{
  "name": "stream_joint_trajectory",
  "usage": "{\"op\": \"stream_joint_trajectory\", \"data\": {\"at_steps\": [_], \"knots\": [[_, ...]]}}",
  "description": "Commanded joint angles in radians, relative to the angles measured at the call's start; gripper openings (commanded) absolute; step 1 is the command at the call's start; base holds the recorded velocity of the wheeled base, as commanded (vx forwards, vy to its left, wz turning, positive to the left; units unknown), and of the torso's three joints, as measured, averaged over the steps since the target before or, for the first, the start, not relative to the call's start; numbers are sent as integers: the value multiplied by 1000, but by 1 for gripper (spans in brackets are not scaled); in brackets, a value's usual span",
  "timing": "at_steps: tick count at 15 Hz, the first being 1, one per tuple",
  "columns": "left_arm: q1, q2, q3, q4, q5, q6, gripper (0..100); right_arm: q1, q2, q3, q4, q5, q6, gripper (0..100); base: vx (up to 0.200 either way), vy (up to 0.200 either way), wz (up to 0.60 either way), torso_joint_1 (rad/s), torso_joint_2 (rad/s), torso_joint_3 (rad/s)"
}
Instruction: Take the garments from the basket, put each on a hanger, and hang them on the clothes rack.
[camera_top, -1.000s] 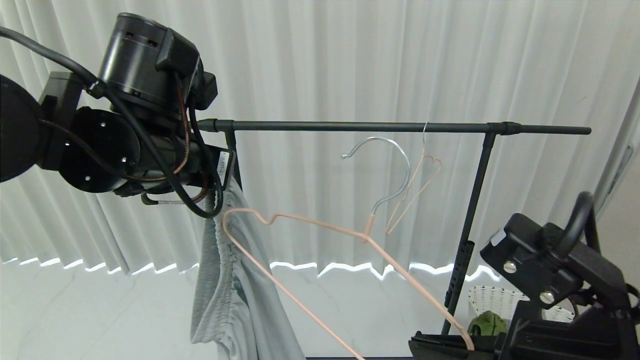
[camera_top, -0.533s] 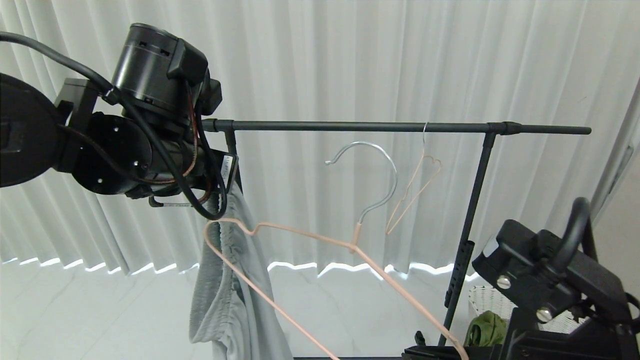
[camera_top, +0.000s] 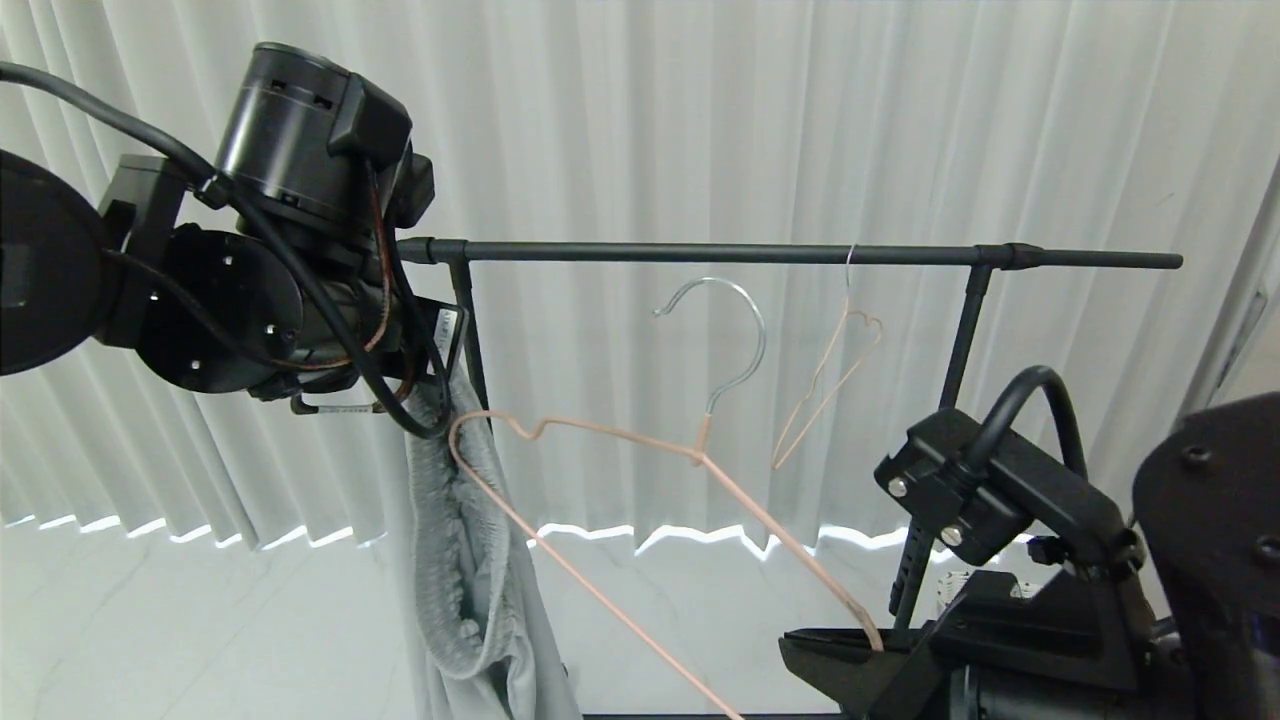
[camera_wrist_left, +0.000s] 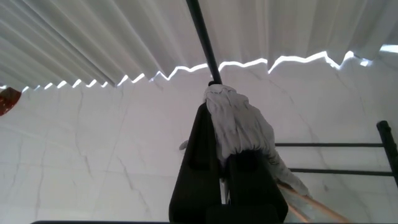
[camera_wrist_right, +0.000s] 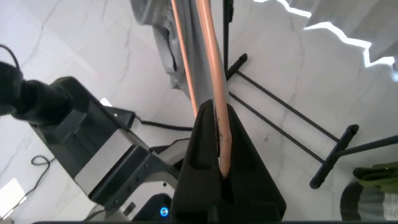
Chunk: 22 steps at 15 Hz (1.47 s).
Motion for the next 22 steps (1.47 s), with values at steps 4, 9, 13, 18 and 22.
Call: {"op": "stream_joint_trajectory", "data": {"at_steps": [4,9,13,18,22], "knots": [[-53,-4,0,1,19,-52,0,-34,83,-42,-83,-29,0,0,0,0,0,0,0,0],[-108,-18,-1,1,39,-87,0,-67,197,-99,-150,-37,-3,0,0,0,0,0,0,0],[-180,-58,-1,1,39,-85,0,-67,280,-109,-208,-39,-1,0,0,0,0,0,0,0],[-280,-93,-4,1,39,-87,0,-67,355,-120,-303,-51,-1,0,0,0,0,0,0,0],[-316,-110,2,1,33,-116,0,-65,355,-119,-363,-101,-1,0,0,0,0,0,0,0]]}}
